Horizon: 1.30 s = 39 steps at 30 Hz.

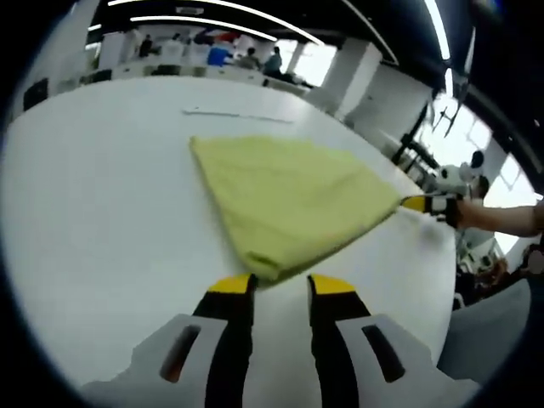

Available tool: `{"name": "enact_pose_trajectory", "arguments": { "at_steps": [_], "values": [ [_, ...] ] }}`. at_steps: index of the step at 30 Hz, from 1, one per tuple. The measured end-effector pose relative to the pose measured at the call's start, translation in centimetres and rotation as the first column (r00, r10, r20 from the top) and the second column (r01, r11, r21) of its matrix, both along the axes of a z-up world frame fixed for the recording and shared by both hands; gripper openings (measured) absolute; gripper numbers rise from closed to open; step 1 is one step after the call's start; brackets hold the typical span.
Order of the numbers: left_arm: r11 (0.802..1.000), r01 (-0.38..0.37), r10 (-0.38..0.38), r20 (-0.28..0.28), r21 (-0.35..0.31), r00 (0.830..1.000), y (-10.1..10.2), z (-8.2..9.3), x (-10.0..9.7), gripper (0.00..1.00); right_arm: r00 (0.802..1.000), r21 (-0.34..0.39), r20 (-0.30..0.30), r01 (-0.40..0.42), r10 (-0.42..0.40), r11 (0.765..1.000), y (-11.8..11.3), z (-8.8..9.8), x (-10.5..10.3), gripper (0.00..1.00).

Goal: Fold the garment on the visible template until the final outline fits inside the template.

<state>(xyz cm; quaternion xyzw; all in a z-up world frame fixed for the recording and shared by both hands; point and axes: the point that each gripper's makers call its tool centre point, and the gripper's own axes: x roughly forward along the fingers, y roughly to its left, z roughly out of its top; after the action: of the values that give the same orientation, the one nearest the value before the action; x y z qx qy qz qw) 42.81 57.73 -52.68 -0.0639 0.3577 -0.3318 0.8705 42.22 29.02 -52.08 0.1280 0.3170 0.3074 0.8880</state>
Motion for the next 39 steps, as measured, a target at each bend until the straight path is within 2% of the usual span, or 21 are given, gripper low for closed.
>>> {"name": "enact_pose_trajectory", "arguments": {
  "at_steps": [10, 16, 25, 29, 34, 39],
  "values": [
    [1.0, -0.009, 0.009, 0.011, -0.004, 1.0, 0.5, 0.2, 0.1, 0.11, 1.0, -0.005, 0.002, -0.016, 0.016, 1.0, 0.3, 0.3, -0.2, 0.0],
    [1.0, -0.009, 0.01, 0.016, -0.009, 1.0, 0.6, 0.3, 0.2, 0.12, 1.0, -0.011, 0.005, -0.026, 0.026, 1.0, 0.2, 0.4, -0.2, 0.0],
    [1.0, -0.025, 0.025, 0.019, -0.007, 0.999, 0.8, 0.3, 0.7, 0.07, 0.999, -0.006, 0.002, -0.035, 0.035, 0.999, -0.1, 0.7, -0.3, 0.0],
    [1.0, -0.024, 0.024, 0.028, -0.003, 0.999, 0.8, 0.4, 0.8, 0.0, 0.999, -0.003, 0.001, -0.041, 0.041, 0.999, -0.3, 0.7, -0.3, 0.0],
    [0.998, -0.068, 0.068, 0.009, -0.018, 0.998, 1.3, 0.4, 1.0, 0.0, 0.998, -0.012, 0.02, -0.064, 0.064, 0.998, -0.6, 1.0, -0.3, 0.0],
    [0.997, -0.072, 0.072, 0.017, -0.006, 0.997, 1.8, 0.6, 1.0, 0.0, 0.996, -0.013, 0.027, -0.085, 0.086, 0.996, -1.2, 1.2, -0.5, 0.0]
  ]
}}
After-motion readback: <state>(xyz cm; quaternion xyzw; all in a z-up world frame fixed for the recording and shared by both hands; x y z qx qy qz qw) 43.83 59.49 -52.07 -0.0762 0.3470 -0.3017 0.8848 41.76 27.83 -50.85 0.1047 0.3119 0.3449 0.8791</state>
